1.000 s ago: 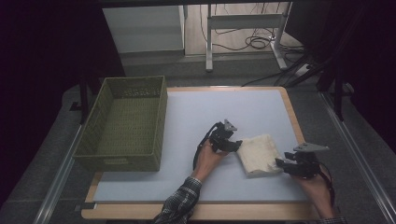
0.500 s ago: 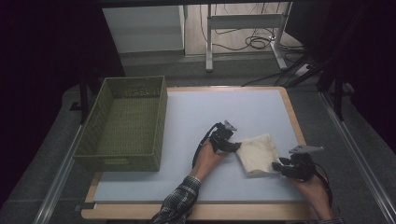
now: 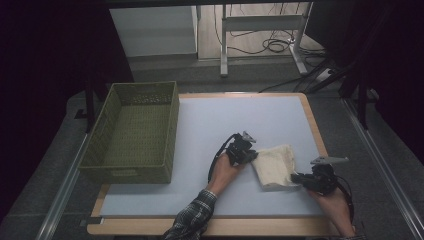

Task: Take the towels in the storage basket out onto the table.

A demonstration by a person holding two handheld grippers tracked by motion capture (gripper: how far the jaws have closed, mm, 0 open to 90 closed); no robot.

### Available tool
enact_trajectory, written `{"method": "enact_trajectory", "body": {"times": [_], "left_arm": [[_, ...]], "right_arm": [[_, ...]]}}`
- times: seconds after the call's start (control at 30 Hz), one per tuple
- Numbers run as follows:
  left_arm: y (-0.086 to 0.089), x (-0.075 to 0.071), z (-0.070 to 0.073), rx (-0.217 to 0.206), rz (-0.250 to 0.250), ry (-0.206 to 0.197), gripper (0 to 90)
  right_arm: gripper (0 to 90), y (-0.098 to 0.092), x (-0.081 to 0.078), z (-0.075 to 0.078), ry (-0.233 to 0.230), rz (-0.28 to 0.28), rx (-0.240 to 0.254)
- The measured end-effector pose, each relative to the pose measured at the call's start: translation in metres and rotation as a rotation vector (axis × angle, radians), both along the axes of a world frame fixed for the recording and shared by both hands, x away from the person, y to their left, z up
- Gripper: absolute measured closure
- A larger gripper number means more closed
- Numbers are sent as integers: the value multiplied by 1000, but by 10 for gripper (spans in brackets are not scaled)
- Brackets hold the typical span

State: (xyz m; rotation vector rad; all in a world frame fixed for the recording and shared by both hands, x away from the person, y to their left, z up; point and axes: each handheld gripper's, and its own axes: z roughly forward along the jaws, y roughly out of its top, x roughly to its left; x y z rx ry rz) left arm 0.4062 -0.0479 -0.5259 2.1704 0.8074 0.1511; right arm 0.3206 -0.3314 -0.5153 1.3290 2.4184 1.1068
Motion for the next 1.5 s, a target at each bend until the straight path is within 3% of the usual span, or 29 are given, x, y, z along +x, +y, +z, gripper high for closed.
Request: {"method": "enact_trajectory", "body": {"times": [0.23, 0.53, 0.9, 1.2, 1.5], "left_arm": [[9, -2, 16, -27, 3, -30, 838], [29, -4, 34, 3, 24, -52, 829], [56, -9, 55, 46, 56, -76, 826], [73, -11, 72, 89, 72, -56, 826], [87, -11, 98, 183, 77, -18, 823]], "right_arm": [[834, 7, -5, 13, -44, 31, 40], [833, 21, -5, 27, -78, 66, 92], [831, 49, 1, 42, -96, 123, 118], [830, 66, 9, 54, -102, 150, 142], [830, 82, 13, 63, -112, 179, 156]]}}
